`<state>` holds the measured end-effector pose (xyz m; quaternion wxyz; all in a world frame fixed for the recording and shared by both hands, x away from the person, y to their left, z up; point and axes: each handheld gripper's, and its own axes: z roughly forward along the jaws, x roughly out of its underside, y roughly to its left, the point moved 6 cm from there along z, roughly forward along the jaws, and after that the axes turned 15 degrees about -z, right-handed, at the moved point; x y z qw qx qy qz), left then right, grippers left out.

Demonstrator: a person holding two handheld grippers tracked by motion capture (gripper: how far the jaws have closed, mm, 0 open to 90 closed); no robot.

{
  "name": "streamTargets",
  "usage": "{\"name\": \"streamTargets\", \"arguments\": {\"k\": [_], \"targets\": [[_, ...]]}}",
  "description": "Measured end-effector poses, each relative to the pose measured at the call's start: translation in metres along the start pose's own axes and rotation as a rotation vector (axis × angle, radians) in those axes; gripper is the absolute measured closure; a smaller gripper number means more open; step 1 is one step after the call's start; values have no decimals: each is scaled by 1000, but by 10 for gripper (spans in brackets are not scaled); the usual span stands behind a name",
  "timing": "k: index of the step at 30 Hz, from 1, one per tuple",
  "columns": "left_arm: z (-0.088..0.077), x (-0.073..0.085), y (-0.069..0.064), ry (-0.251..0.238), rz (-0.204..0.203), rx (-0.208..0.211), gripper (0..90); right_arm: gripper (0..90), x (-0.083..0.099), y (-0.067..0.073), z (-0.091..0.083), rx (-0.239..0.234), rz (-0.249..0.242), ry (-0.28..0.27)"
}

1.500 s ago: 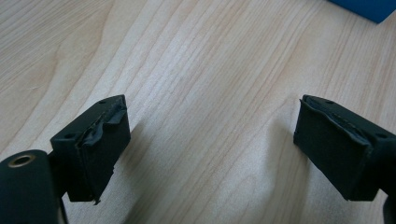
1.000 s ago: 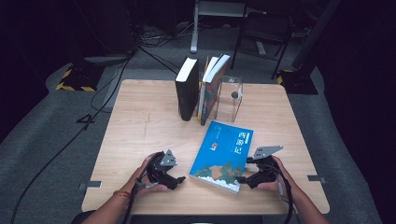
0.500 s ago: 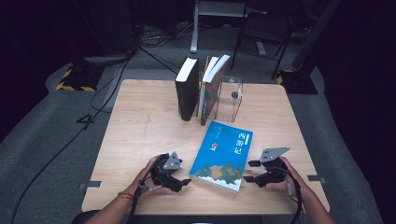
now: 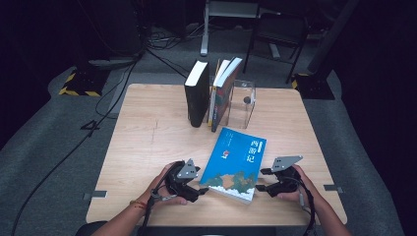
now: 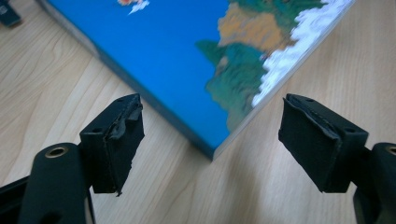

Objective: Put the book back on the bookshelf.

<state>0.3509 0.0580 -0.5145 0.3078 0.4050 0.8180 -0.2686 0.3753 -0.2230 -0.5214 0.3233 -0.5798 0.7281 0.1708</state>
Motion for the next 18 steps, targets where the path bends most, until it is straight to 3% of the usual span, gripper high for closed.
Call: {"name": "streamTargets", "arguments": {"k": [10,18], "targets": [[22,-18,-27,5,84,51,237,329,-15,-2,-8,52,27,-85],[43,-27,-46,16,114,73,240,327,-24,-5,-13,89,60,-131]]}}
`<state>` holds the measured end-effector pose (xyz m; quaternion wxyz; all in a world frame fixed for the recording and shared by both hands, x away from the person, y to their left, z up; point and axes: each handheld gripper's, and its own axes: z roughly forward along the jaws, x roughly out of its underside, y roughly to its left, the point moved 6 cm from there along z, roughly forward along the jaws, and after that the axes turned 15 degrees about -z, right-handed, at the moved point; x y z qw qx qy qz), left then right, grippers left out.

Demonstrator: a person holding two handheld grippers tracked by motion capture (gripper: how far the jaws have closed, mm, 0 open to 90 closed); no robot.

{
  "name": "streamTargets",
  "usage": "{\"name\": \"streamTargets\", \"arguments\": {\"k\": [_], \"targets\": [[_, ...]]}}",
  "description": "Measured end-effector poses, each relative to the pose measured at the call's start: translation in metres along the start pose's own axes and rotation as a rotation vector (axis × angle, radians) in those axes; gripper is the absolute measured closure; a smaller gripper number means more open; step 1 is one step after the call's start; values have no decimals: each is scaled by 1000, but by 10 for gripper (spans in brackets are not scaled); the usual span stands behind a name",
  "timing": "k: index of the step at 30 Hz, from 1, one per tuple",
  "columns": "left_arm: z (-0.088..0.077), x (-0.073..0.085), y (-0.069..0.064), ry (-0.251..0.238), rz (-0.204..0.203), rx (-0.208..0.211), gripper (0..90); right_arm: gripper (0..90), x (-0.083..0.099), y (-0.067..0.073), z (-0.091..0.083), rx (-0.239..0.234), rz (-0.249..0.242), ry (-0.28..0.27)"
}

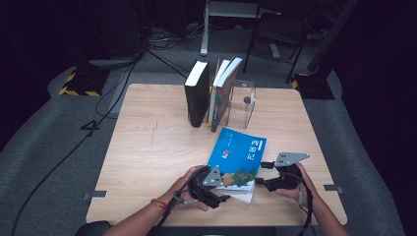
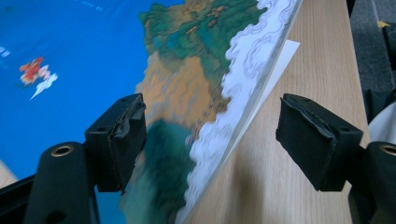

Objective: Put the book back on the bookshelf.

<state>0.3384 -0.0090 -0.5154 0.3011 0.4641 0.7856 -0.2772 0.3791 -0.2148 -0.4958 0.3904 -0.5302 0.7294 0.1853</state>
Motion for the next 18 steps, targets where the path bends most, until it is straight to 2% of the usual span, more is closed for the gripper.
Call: {"name": "streamTargets", "arguments": {"k": [3,5,7,14,17,18], "targets": [[8,-4,-3,2,-3,-4,236,327,-5,-1,-1,16,7,-18],[14,-8,-5,-9,-30,-2,230,327,-8,-1,0,25,7,-25],[18,-11,-8,-19,-32,2,207,326,-10,-1,2,35,9,-29],[25,-15,-9,-33,-49,-52,205,325,-19,-1,4,61,12,-39],[26,-17,-6,-47,-66,-79,246,322,-19,-2,4,57,12,-42],[25,-17,-4,-56,-74,-86,288,319,-18,-2,4,56,12,-44]]}}
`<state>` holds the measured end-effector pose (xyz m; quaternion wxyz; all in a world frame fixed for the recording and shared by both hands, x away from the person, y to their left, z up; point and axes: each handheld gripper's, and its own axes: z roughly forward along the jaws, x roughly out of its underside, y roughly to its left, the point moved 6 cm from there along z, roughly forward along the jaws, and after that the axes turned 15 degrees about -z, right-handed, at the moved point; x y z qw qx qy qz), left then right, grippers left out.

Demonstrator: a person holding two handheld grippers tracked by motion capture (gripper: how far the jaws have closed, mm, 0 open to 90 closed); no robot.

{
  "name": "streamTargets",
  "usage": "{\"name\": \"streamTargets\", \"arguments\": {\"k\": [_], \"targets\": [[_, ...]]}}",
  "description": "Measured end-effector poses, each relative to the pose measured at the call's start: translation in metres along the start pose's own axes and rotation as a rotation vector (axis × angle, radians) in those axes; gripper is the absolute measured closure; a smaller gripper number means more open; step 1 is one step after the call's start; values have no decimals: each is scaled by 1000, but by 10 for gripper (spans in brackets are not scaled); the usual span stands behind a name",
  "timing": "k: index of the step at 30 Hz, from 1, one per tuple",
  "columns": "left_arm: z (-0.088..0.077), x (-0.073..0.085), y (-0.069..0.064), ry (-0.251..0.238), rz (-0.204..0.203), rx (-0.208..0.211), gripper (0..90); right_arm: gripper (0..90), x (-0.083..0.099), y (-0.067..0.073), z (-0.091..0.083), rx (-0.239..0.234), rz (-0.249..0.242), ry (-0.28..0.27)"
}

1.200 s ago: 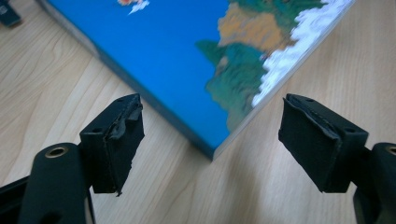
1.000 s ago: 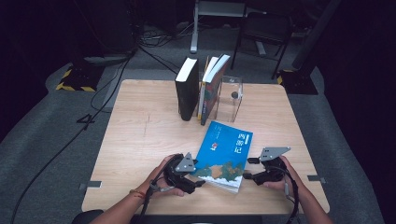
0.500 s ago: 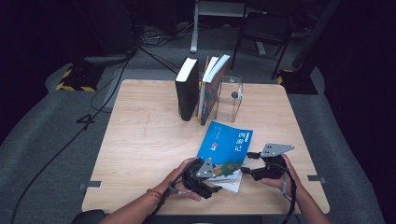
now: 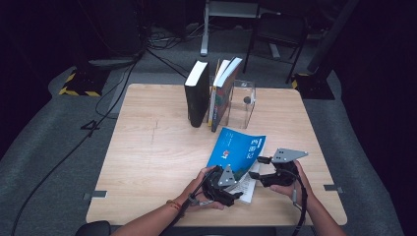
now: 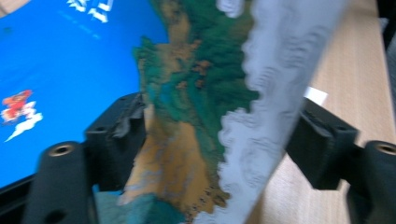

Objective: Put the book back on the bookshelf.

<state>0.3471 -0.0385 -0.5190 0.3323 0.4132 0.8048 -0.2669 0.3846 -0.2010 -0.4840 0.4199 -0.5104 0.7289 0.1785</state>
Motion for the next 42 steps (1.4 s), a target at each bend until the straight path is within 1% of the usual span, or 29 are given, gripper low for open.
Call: {"name": "streamTargets", "arguments": {"k": [1,2,4,5,6,7,8,9,10,11,12,13,15,17,18,20,21,22,23,25,27,29,30,32,34,36,38,41,42], "targets": [[0,0,0,0,0,0,320,319,0,0,0,0,0,0],[0,-1,2,-9,-14,2,320,315,0,0,0,0,0,1],[-2,-1,5,-16,-19,-16,419,311,2,0,0,-1,0,2],[-3,-1,6,-18,-22,-14,441,311,2,-1,0,2,4,2],[-3,-1,6,-19,-16,-18,458,311,2,-1,0,6,6,2],[-5,-1,6,-23,-4,-20,497,311,2,-1,0,7,8,1],[-6,-1,5,-29,8,-21,554,311,3,-1,0,12,8,2],[-7,-2,5,-27,21,-24,588,311,3,-2,0,14,6,2],[-10,-2,5,-29,44,-31,637,313,4,-2,0,15,6,3],[-11,-3,5,-32,52,-36,684,319,5,-2,-1,18,6,2],[-12,-4,6,-34,53,-34,722,325,6,-4,-1,25,7,1],[-14,-4,7,-35,63,-31,757,323,7,-5,-1,26,13,1],[-16,-5,8,-36,63,-23,799,320,10,-8,-4,21,25,-7],[-20,-5,11,-34,62,-17,813,315,12,-10,-7,28,23,-14],[-20,-5,11,-34,62,-17,817,311,13,-11,-9,22,20,-25],[-26,-5,16,-41,60,11,819,305,12,-11,-11,22,11,-32],[-26,-5,16,-41,60,11,822,305,12,-11,-11,22,11,-32],[-28,-5,18,-40,57,20,822,305,11,-10,-12,20,0,-41],[-29,-5,19,-36,68,20,824,305,7,-7,-11,15,-31,-42],[-33,-4,21,-24,80,16,825,305,5,-6,-10,12,-41,-41],[-37,-3,23,-21,84,25,826,305,2,-2,-7,5,-78,-38],[-43,-1,27,-8,88,34,826,305,-1,1,-2,-10,-99,-42],[-45,0,28,1,93,35,827,303,-1,2,2,-13,-113,-35],[-52,5,31,10,99,40,826,307,-1,2,7,-9,-122,-24],[-57,10,33,17,95,44,823,306,0,0,13,2,-144,-3],[-62,13,34,23,90,42,823,305,2,-2,18,10,-145,16],[-68,17,36,25,100,42,824,307,3,-2,22,11,-161,30],[-78,23,41,22,91,49,827,353,5,-4,28,34,-185,47],[-81,25,42,22,90,46,828,387,6,-6,29,42,-187,54]]}}
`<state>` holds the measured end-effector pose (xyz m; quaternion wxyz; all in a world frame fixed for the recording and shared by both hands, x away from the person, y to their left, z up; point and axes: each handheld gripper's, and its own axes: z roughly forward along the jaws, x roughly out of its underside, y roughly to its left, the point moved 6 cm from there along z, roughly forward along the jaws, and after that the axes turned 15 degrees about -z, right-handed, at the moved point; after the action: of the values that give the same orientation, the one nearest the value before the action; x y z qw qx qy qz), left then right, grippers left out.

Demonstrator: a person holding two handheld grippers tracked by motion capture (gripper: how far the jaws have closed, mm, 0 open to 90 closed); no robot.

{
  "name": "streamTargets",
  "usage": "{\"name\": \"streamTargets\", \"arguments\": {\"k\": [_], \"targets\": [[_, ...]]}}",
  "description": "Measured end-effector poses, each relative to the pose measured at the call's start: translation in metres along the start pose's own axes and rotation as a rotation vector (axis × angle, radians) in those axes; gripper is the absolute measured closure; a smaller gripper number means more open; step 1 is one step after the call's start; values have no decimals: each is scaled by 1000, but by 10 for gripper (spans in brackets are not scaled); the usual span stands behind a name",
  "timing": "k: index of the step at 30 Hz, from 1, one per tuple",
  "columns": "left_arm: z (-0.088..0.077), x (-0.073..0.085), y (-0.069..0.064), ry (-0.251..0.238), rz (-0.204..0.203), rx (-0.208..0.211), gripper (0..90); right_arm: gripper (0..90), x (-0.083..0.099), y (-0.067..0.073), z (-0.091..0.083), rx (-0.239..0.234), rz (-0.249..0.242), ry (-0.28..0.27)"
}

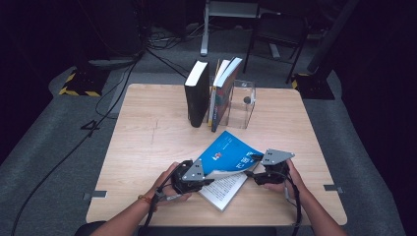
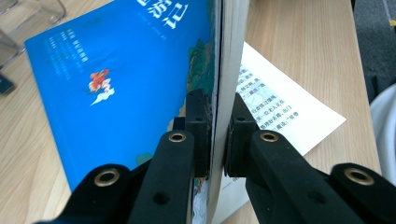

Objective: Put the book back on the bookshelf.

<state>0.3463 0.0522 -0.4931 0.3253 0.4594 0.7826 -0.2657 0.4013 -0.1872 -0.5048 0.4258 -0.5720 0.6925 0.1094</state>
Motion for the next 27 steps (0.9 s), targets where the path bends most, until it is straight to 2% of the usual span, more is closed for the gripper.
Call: {"name": "streamTargets", "arguments": {"k": [3,5,7,10,13,14,16,17,18,20,21,23,24,25,27], "targets": [[-9,6,5,-7,-22,5,827,473,0,0,1,-5,-17,-23],[-14,8,9,-15,-48,0,803,554,-3,3,2,-7,-53,-38],[-15,10,10,1,-62,-32,732,630,-8,7,3,0,-91,-43],[-14,11,8,14,-91,-79,557,664,-16,10,3,12,-93,-40],[-9,7,3,11,-81,-119,439,686,-25,14,4,22,-110,-22],[-8,6,2,7,-88,-127,429,691,-27,15,4,20,-112,-22],[-6,5,3,15,-71,-175,466,701,-31,18,5,19,-118,-15],[-6,5,4,11,-67,-192,512,705,-34,21,5,17,-117,-10],[-7,6,6,5,-66,-204,596,706,-35,22,5,17,-125,-7],[-11,7,11,-2,-51,-201,729,705,-37,25,6,17,-135,6],[-13,9,12,7,-28,-190,754,695,-37,26,6,11,-139,2],[-15,13,15,27,4,-179,777,626,-37,25,6,-36,-125,-35],[-16,15,17,27,-1,-170,787,576,-35,24,7,-57,-111,-42],[-19,16,20,21,-5,-159,791,525,-32,21,7,-51,-101,-34],[-24,18,25,17,-9,-145,791,500,-23,12,8,-50,-69,-30]]}}
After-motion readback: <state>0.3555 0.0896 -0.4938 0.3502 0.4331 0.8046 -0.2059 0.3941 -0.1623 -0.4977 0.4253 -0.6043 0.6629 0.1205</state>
